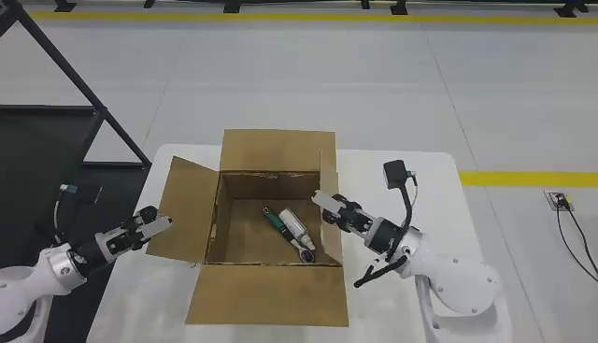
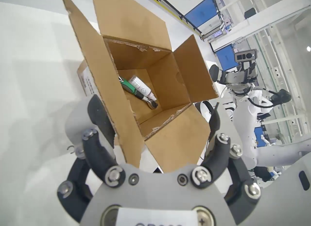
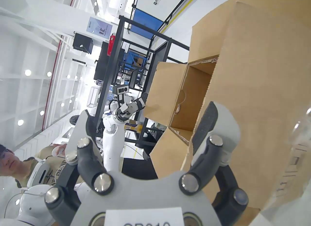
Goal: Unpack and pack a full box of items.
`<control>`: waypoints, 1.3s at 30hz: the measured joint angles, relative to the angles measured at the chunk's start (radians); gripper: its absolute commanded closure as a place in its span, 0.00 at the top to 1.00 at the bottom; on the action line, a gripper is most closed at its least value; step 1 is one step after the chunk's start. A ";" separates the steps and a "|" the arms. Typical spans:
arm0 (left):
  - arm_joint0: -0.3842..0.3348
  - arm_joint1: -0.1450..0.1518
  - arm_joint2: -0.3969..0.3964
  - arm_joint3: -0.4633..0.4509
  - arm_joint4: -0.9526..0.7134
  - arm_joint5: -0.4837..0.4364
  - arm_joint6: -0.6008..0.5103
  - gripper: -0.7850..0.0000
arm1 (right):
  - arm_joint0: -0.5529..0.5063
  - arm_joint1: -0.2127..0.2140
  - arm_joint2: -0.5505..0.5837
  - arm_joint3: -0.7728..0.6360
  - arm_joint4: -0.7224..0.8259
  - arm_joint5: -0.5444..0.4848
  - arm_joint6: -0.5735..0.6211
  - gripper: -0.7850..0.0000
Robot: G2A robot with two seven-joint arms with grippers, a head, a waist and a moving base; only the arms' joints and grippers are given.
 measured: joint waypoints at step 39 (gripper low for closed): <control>-0.391 -0.027 0.574 0.155 0.125 0.101 -0.010 1.00 | 0.091 0.046 -0.201 0.224 -0.096 0.080 -0.114 1.00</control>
